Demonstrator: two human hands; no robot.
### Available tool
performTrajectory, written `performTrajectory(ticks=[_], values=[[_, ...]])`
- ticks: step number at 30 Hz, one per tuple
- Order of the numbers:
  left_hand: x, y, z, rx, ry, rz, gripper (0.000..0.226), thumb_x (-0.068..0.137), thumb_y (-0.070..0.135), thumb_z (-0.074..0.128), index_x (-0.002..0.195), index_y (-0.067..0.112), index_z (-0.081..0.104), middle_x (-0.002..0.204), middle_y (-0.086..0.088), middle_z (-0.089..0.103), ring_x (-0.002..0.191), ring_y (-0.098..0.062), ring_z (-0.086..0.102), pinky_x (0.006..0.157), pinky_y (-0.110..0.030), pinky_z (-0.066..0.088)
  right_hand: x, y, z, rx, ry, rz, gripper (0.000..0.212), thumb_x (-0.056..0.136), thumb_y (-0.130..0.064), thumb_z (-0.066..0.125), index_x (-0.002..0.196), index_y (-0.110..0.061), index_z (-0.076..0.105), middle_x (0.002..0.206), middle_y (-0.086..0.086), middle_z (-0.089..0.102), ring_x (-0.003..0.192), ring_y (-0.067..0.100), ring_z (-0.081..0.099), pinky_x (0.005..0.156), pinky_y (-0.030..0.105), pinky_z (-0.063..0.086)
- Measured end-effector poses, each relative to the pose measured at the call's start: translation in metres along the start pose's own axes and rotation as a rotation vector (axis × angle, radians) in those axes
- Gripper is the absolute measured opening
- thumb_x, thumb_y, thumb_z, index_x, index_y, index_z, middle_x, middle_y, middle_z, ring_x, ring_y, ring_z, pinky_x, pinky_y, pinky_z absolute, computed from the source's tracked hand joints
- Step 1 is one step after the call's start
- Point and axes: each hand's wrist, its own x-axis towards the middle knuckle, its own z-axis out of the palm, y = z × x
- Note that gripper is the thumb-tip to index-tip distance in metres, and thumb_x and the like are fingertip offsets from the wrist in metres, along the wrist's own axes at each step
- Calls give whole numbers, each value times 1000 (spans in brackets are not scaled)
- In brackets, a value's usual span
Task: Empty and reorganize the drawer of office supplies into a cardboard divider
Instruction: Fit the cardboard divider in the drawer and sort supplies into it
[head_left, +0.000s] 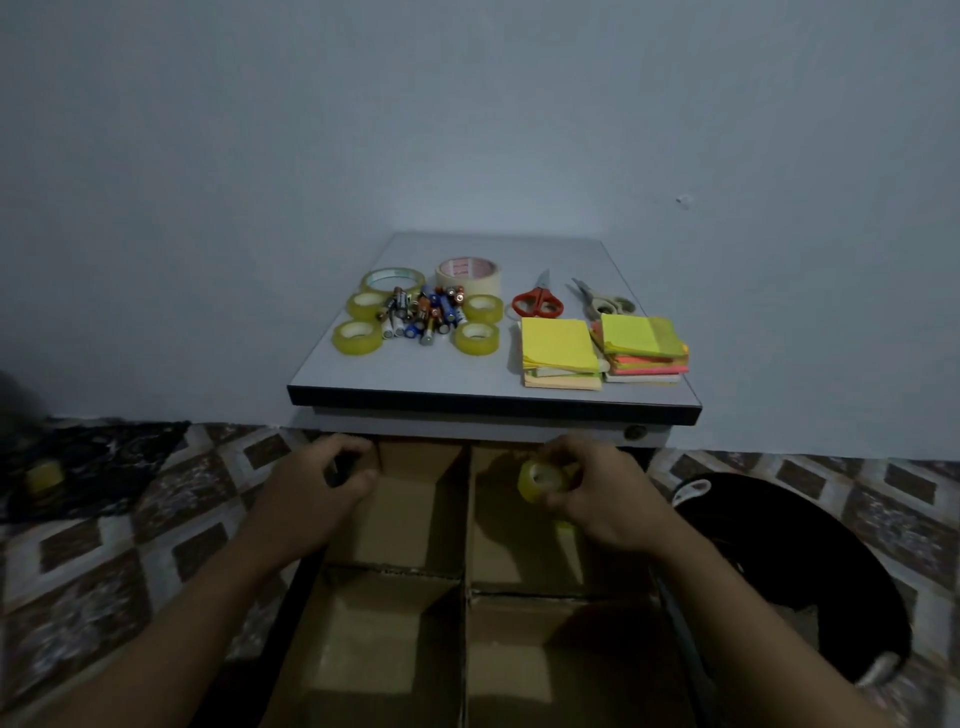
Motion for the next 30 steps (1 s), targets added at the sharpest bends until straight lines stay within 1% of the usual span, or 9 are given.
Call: performTrajectory(ticks=[2, 5, 7, 10, 13, 17, 21, 26, 30], values=[[-2, -7, 7, -15, -16, 7, 32, 91, 22, 69, 124, 23, 65, 117, 11, 58, 108, -9, 54, 81, -19, 39, 10, 6, 17, -10, -29, 22, 45, 85, -24, 73, 127, -22, 57, 119, -4, 61, 98, 9, 58, 67, 12, 44], [-5, -13, 15, -31, -1, 34, 33, 90, 16, 70, 122, 22, 66, 121, 10, 56, 111, -9, 52, 82, -16, 36, 26, 15, 42, -5, -78, 52, 44, 87, -22, 72, 128, -21, 56, 119, -4, 60, 98, 8, 57, 63, 11, 42], [-5, -17, 18, -33, 13, 47, 33, 89, 14, 71, 120, 22, 67, 124, 10, 54, 112, -8, 49, 85, -17, 36, 38, 21, 56, -23, -102, 76, 44, 86, -23, 72, 127, -22, 56, 116, -6, 60, 100, 9, 58, 66, 14, 45], [-3, -23, 20, -38, 0, 51, 31, 88, 15, 72, 117, 25, 68, 129, 13, 52, 118, -9, 49, 97, -27, 37, 54, 29, 70, -98, -137, 111, 43, 84, -27, 74, 124, -26, 58, 115, -5, 63, 101, 13, 62, 82, 25, 54], [-4, -25, 21, -65, -2, 38, 25, 83, 31, 68, 108, 33, 67, 128, 15, 53, 121, -11, 51, 103, -33, 40, 62, 33, 79, -154, -150, 120, 42, 83, -30, 73, 122, -32, 58, 113, -7, 63, 99, 12, 62, 86, 32, 56], [-3, -25, 24, -110, 9, 22, 22, 76, 36, 63, 96, 47, 63, 127, 16, 55, 121, -11, 52, 106, -39, 42, 64, 35, 83, -223, -145, 109, 47, 82, -34, 74, 125, -34, 55, 113, -7, 63, 99, 14, 62, 86, 33, 56], [-3, -29, 26, -107, -3, 17, 21, 78, 36, 64, 98, 43, 66, 130, 14, 55, 124, -12, 50, 109, -42, 41, 64, 37, 84, -218, -143, 105, 46, 82, -33, 75, 123, -32, 55, 112, -7, 62, 98, 12, 61, 84, 27, 53], [-4, -27, 25, -64, 6, 26, 26, 85, 17, 74, 102, 34, 69, 132, 13, 54, 126, -12, 48, 110, -36, 37, 59, 33, 81, -206, -152, 105, 50, 79, -34, 78, 124, -31, 55, 114, -8, 62, 101, 11, 60, 87, 28, 52], [-9, -22, 20, -31, -18, 43, 24, 87, 21, 72, 106, 35, 66, 133, 16, 51, 125, -6, 45, 109, -29, 33, 46, 23, 66, -160, -146, 77, 39, 85, -32, 72, 121, -30, 57, 112, -8, 62, 96, 8, 62, 83, 26, 55]])
